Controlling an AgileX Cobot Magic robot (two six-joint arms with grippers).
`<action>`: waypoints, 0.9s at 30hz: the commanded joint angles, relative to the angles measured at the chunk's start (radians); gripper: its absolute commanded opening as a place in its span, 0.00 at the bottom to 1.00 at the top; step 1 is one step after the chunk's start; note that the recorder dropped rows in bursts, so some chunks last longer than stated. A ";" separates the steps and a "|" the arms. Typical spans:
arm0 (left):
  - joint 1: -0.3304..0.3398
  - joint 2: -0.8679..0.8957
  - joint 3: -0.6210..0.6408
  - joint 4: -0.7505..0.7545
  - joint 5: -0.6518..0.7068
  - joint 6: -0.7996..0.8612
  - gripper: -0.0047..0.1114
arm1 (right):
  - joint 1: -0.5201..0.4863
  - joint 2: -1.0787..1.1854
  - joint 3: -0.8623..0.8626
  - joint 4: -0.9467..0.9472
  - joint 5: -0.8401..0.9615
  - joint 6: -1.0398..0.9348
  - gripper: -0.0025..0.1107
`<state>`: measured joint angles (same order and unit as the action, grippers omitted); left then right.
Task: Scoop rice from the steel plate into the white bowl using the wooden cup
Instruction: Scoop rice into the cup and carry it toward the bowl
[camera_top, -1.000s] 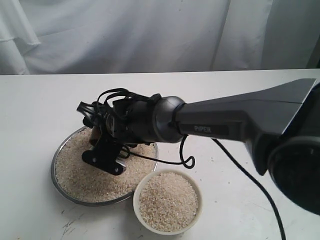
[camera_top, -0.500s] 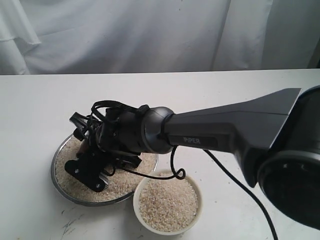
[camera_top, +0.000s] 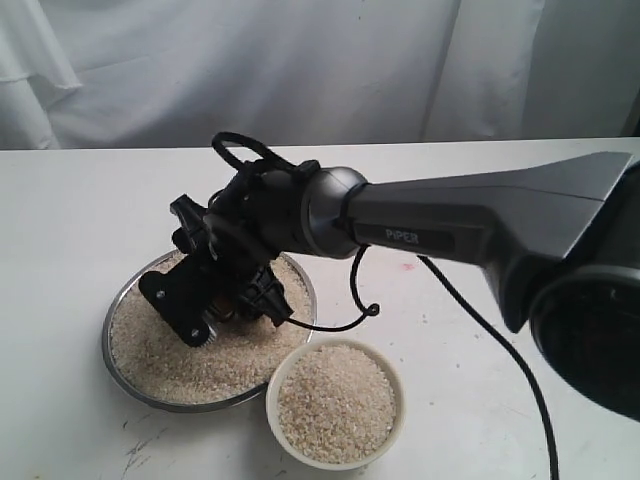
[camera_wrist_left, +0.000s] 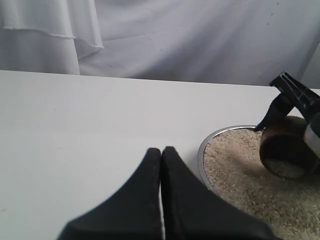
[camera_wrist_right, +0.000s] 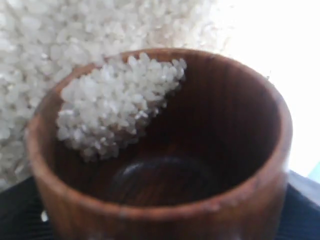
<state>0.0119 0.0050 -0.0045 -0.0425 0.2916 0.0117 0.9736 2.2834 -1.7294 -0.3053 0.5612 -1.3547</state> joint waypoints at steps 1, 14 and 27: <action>-0.002 -0.005 0.005 -0.001 -0.006 -0.003 0.04 | -0.041 -0.062 -0.014 0.139 0.047 -0.111 0.02; -0.002 -0.005 0.005 -0.001 -0.006 -0.003 0.04 | -0.089 -0.175 -0.012 0.077 0.301 -0.126 0.02; -0.002 -0.005 0.005 -0.001 -0.006 -0.003 0.04 | -0.097 -0.286 0.037 0.075 0.512 -0.134 0.02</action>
<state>0.0119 0.0050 -0.0045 -0.0425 0.2916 0.0117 0.8831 2.0366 -1.7262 -0.2213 1.0510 -1.4729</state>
